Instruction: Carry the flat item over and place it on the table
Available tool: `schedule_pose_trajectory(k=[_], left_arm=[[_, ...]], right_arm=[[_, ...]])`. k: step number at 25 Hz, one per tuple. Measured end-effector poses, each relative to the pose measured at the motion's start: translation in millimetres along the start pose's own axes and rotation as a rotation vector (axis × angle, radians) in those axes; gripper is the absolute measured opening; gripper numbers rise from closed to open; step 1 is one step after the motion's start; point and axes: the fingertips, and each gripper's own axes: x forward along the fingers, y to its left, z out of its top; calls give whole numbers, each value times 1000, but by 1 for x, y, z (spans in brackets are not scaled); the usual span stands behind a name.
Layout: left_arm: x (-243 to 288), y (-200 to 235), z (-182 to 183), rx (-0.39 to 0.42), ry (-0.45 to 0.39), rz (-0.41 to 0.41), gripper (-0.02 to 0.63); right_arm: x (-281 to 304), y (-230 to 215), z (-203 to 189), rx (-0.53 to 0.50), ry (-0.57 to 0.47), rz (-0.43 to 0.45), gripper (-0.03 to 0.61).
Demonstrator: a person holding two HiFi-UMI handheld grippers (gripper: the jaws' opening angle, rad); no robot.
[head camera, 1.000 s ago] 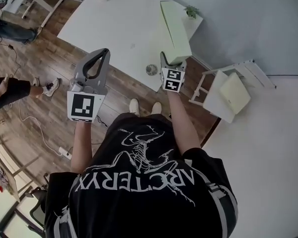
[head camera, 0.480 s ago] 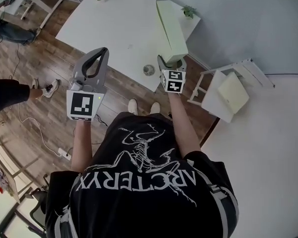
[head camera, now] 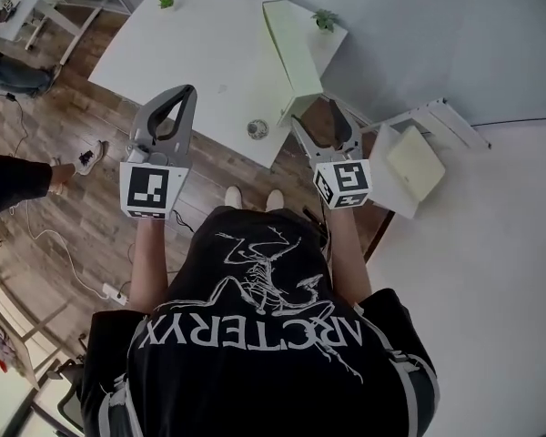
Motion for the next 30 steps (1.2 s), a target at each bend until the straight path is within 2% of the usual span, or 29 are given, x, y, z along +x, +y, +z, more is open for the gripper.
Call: schedule_pose_trajectory(k=[4,6,7,9,10,12,17,20,25,30], left_arm=[[5,-7,11,-7,-33,-12,9],[7,-11,19,-1,-47,-21,9],[8,-13,24,2,-49,-25,9],[10,-16,33,13,-51,-31,9],[10,-16,38,15,-52,-31,9],[10,-16,46,19,-59,-28,9],[7,-14,57,34,-88,-15,9],[6,-16,62,33,-104,-19,9],[4,-33,68,59,-135,-75,9],[1,-35,65,33,-130,-66,9]], right_arm=[[-22,-7,92,-49,-192,11,321],[-25,-6,127,-85,-249,27,315],[-24,-4,138,-103,-262,39,282],[-21,-2,154,-129,-280,48,159],[-20,-1,158,-140,-281,44,142],[-16,0,162,-163,-262,28,68],[-18,2,172,-155,-278,22,26],[-23,6,178,-169,-300,28,15],[-26,12,169,-189,-274,32,12],[-29,10,162,-208,-261,13,11]])
